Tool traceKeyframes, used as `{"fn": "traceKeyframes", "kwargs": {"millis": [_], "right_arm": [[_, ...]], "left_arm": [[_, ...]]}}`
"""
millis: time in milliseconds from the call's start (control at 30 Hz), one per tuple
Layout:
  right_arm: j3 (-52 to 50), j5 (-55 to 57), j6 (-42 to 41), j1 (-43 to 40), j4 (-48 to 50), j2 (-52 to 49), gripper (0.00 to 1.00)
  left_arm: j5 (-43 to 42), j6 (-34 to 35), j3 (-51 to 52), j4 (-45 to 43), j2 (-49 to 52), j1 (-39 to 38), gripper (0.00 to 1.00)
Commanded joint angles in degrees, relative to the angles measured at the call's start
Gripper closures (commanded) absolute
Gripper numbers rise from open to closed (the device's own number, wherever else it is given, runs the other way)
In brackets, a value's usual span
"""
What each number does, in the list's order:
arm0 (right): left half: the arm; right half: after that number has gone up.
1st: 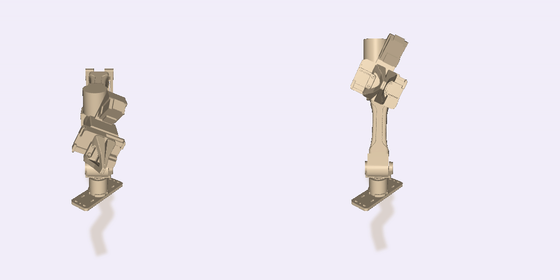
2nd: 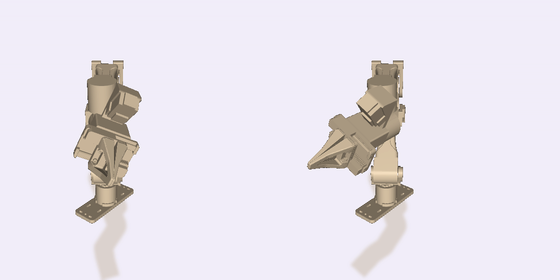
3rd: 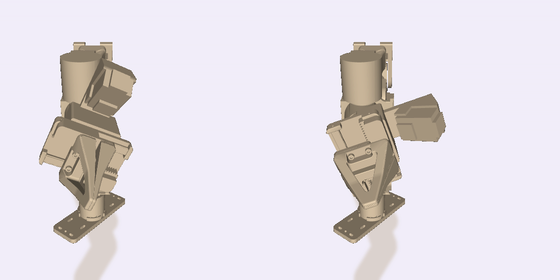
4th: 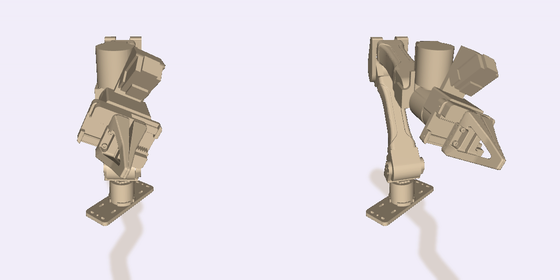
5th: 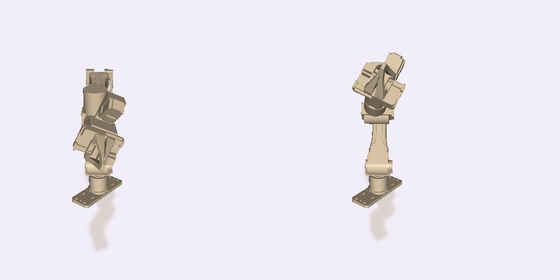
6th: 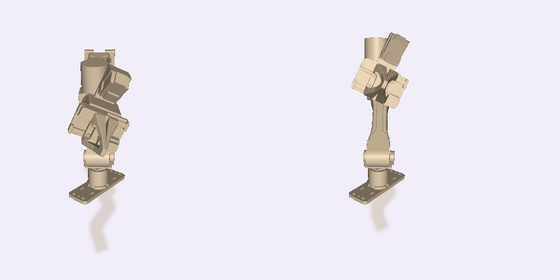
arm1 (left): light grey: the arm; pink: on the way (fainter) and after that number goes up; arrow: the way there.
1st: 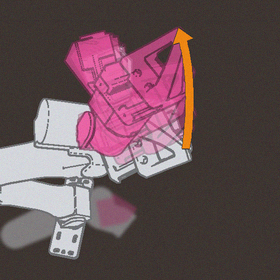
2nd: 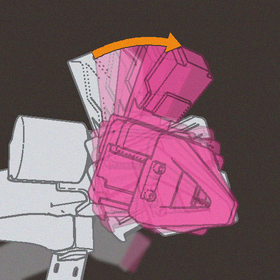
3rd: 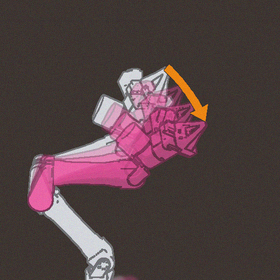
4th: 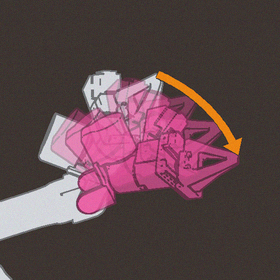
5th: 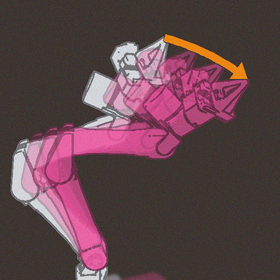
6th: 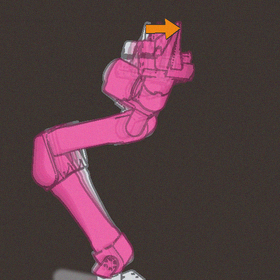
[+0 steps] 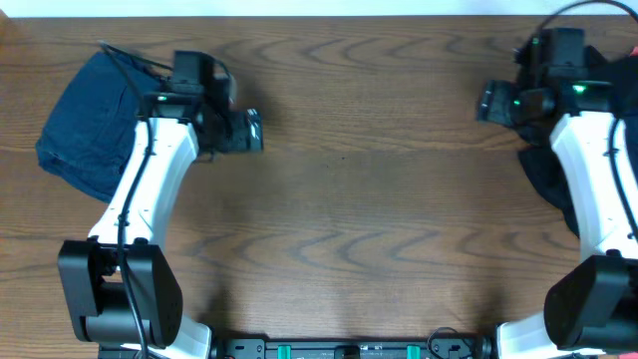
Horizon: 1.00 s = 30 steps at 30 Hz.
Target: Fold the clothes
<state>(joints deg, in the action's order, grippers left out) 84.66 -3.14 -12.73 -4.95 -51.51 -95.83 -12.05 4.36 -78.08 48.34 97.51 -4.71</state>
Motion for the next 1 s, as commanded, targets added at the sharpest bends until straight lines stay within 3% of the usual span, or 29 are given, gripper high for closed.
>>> {"fn": "traceKeyframes", "kwargs": {"millis": [0, 200, 433, 500, 533, 633, 733, 967], "right_arm": [[0.0, -1.2, 0.5, -2.4, -2.6, 4.3, 0.27], [-1.1, 0.3, 0.8, -2.9, -8.9, 13.9, 0.3], [-15.3, 0.4, 0.8, -2.9, -3.4, 35.0, 0.3], [-20.6, 0.8, 0.8, -2.9, -0.4, 42.0, 0.24], [-23.0, 0.8, 0.8, -2.9, 0.9, 44.9, 0.01], [-29.3, 0.8, 0.8, -2.9, 3.1, 52.9, 0.01], [-33.3, 0.8, 0.8, -2.9, 3.0, 57.5, 0.01], [-36.0, 0.8, 0.8, -2.9, -5.2, 59.9, 0.01]], "left_arm": [[1.2, 0.4, 0.1, 3.7, -4.0, 0.6, 0.02], [1.2, 0.3, 2.2, 6.4, -16.1, 0.9, 0.02], [1.2, 4.0, 16.2, 0.7, -40.0, 0.9, 0.02], [1.2, 4.5, 21.4, -1.0, -46.8, 0.9, 0.02], [1.2, 4.5, 23.4, -2.0, -49.5, 0.9, 0.02], [1.2, 4.5, 28.1, -4.1, -56.2, 0.9, 0.02], [1.2, 4.5, 29.1, -0.5, -60.1, 0.9, 0.02], [1.2, 4.5, 29.1, 5.0, -61.8, 0.9, 0.02]]}}
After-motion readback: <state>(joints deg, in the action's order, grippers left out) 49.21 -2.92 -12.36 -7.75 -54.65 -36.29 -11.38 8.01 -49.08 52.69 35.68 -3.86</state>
